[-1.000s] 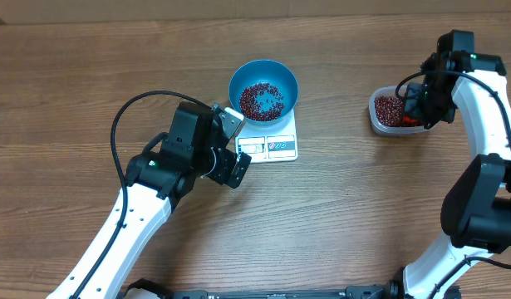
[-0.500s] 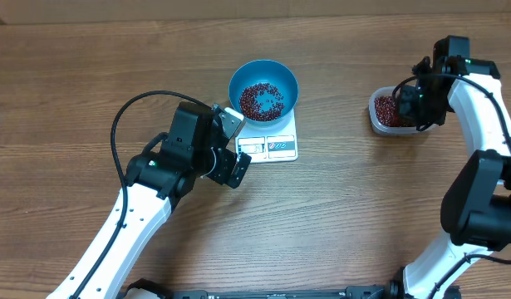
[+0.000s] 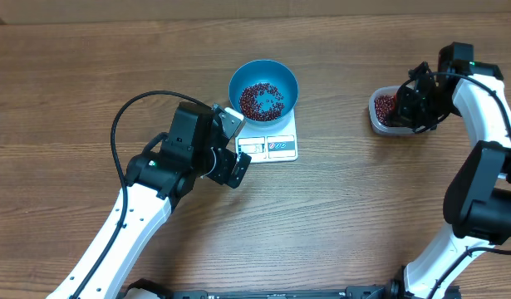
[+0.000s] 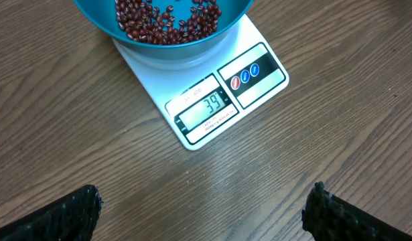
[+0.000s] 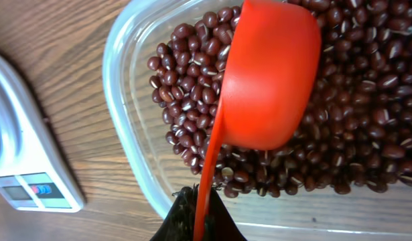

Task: Scoop item into bowl and weigh 150g on scale
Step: 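Move the empty scoop back and dip it into the bean tub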

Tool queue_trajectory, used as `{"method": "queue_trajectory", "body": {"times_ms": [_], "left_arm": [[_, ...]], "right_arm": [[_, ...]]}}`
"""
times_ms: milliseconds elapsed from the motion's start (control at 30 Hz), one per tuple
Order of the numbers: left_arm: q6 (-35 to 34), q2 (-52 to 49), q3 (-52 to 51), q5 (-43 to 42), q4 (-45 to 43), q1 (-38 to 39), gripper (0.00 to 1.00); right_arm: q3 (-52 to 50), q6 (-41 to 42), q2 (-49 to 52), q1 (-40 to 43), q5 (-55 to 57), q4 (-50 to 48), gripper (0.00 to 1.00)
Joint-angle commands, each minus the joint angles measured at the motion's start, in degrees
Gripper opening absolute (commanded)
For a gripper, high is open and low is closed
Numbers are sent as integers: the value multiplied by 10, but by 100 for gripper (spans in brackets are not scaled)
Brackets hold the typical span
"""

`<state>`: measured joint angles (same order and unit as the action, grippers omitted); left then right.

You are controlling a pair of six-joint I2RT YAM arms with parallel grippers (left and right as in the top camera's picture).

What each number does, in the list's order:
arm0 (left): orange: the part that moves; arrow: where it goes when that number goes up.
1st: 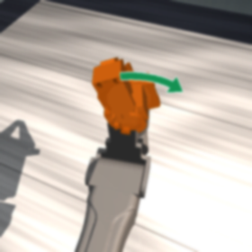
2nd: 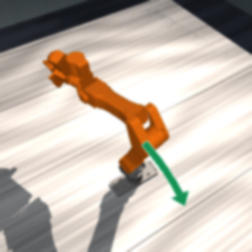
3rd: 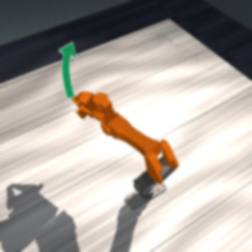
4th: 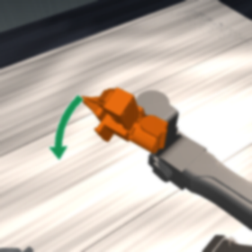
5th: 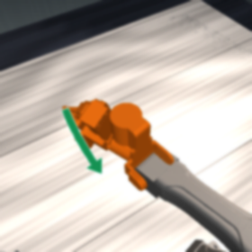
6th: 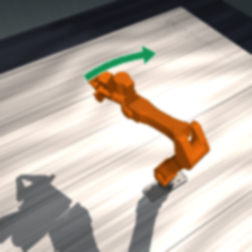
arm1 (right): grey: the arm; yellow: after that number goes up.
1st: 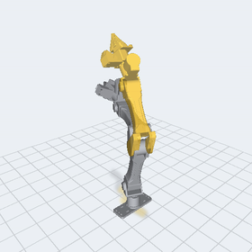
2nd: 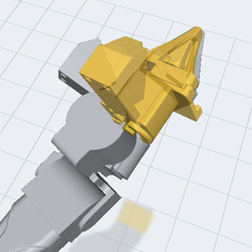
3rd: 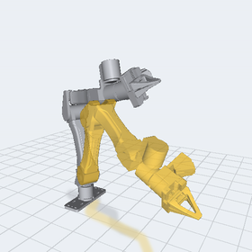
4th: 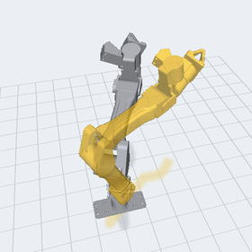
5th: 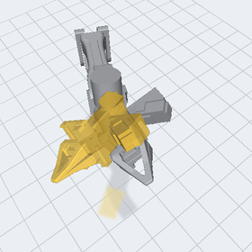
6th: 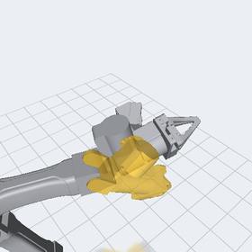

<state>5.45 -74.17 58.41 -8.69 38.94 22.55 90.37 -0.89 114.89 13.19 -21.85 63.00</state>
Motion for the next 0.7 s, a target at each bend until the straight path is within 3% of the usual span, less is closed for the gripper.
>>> {"method": "queue_trajectory", "body": {"times_ms": [0, 267, 667], "left_arm": [[-3, -4, -2, 3, -2, 3, 100], [-3, -4, -2, 3, -2, 3, 100], [-3, -4, -2, 3, -2, 3, 100]], "right_arm": [[-4, -10, 8, 13, -80, -1, 4], [-4, -57, 8, 57, -165, 5, 4], [-33, -71, 10, 67, -188, -5, 4]]}}
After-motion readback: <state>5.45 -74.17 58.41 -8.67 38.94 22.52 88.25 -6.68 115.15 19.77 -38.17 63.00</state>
